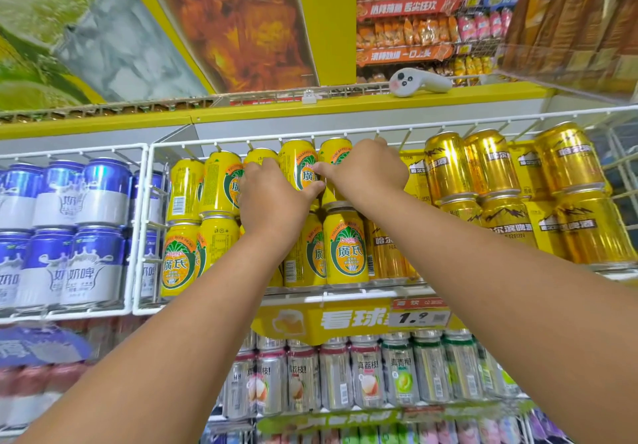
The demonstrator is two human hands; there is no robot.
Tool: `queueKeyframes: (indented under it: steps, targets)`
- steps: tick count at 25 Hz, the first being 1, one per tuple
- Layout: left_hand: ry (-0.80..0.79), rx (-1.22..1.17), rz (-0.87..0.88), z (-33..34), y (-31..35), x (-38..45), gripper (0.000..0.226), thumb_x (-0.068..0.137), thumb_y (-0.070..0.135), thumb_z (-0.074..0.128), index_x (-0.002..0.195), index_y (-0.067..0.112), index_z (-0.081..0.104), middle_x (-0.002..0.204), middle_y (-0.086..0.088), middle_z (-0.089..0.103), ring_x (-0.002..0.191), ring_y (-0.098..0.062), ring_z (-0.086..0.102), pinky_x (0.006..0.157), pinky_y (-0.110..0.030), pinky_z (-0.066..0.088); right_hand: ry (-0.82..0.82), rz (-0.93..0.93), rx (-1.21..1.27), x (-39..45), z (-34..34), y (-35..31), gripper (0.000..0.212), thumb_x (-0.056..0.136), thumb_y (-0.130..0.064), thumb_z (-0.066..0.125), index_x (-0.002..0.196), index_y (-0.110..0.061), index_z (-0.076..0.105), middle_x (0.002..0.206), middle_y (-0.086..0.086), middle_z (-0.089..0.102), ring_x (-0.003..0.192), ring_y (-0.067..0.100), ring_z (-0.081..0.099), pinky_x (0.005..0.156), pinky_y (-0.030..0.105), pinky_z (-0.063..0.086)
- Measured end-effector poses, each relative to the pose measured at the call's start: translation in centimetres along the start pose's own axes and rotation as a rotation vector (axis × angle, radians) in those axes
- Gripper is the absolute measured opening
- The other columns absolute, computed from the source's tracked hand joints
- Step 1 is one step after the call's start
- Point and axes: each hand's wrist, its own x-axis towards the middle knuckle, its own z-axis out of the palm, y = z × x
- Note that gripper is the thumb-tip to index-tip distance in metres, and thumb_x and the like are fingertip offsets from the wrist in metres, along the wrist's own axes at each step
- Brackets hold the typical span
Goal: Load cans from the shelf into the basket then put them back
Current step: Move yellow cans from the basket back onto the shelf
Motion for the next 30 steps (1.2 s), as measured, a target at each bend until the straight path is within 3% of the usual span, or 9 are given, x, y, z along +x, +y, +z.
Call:
queueKeyframes:
  steps: [4, 8, 11, 16, 19, 22, 30]
  targets:
    - [-0.021, 0.017, 0.076, 0.2, -1.2, -0.5, 0.062, 0.08, 0.06, 0.072, 0.114, 0.009, 0.066, 0.119, -0.014, 0.055, 0.117, -0.036, 0.052, 0.095, -0.047, 0.048, -0.034, -0.047, 0.069, -0.3, 0.5, 1.0, 0.054, 0.076, -0.069, 0.069, 0.088, -0.016, 0.067, 0.106, 0.006, 0.067, 0.099, 0.029, 0.064, 0.063, 0.031, 0.042]
    - [-0.008, 0.043, 0.204, -0.3, -1.9, -1.3, 0.043, 0.086, 0.048, 0.07, 0.111, 0.012, 0.069, 0.114, -0.011, 0.056, 0.116, -0.033, 0.048, 0.092, -0.043, 0.045, -0.044, -0.174, 0.184, -1.4, 1.3, 3.2, 0.052, 0.089, -0.054, 0.063, 0.123, -0.014, 0.065, 0.125, 0.009, 0.056, 0.108, 0.03, 0.06, 0.079, 0.037, 0.052]
    - [0.016, 0.13, 0.326, -1.1, -2.4, -1.9, 0.036, 0.087, 0.044, 0.068, 0.108, 0.015, 0.07, 0.114, -0.007, 0.055, 0.114, -0.03, 0.047, 0.089, -0.041, 0.043, -0.034, -0.277, 0.179, -1.9, 1.4, 4.7, 0.05, 0.093, -0.049, 0.06, 0.129, -0.015, 0.062, 0.124, 0.008, 0.054, 0.111, 0.027, 0.057, 0.087, 0.04, 0.053]
    - [-0.071, 0.345, 0.441, -1.7, -3.2, -2.9, 0.055, 0.09, 0.051, 0.061, 0.136, 0.02, 0.059, 0.15, -0.014, 0.043, 0.139, -0.037, 0.033, 0.115, -0.048, 0.028, -0.048, -0.442, 0.041, -3.2, 1.1, 7.2, 0.057, 0.095, -0.052, 0.056, 0.139, -0.016, 0.055, 0.137, 0.009, 0.05, 0.132, 0.027, 0.041, 0.101, 0.045, 0.047]
    - [-0.113, 0.422, 0.5, -1.8, -3.1, -4.1, 0.068, 0.094, 0.058, 0.051, 0.153, 0.027, 0.038, 0.165, -0.011, 0.021, 0.151, -0.035, 0.015, 0.123, -0.052, 0.015, -0.101, -0.576, -0.049, -4.7, 0.4, 8.5, 0.073, 0.095, -0.058, 0.051, 0.155, -0.022, 0.034, 0.162, 0.004, 0.027, 0.15, 0.025, 0.018, 0.117, 0.044, 0.028]
    - [-0.125, 0.468, 0.511, -2.3, -2.4, -5.9, 0.072, 0.095, 0.061, 0.045, 0.157, 0.03, 0.027, 0.168, -0.008, 0.011, 0.154, -0.033, 0.007, 0.123, -0.051, 0.01, -0.12, -0.649, -0.106, -6.3, -0.2, 9.7, 0.078, 0.096, -0.063, 0.044, 0.16, -0.026, 0.019, 0.168, 0.0, 0.008, 0.154, 0.021, 0.003, 0.122, 0.044, 0.017]
    - [-0.127, 0.433, 0.44, -3.1, -1.1, -12.7, 0.072, 0.093, 0.064, 0.042, 0.154, 0.028, 0.035, 0.165, -0.007, 0.022, 0.152, -0.03, 0.016, 0.122, -0.05, 0.019, -0.176, -0.683, -0.079, -10.8, -2.3, 14.9, 0.081, 0.096, -0.064, 0.044, 0.16, -0.024, 0.017, 0.168, 0.0, 0.007, 0.155, 0.022, 0.003, 0.124, 0.047, 0.018]
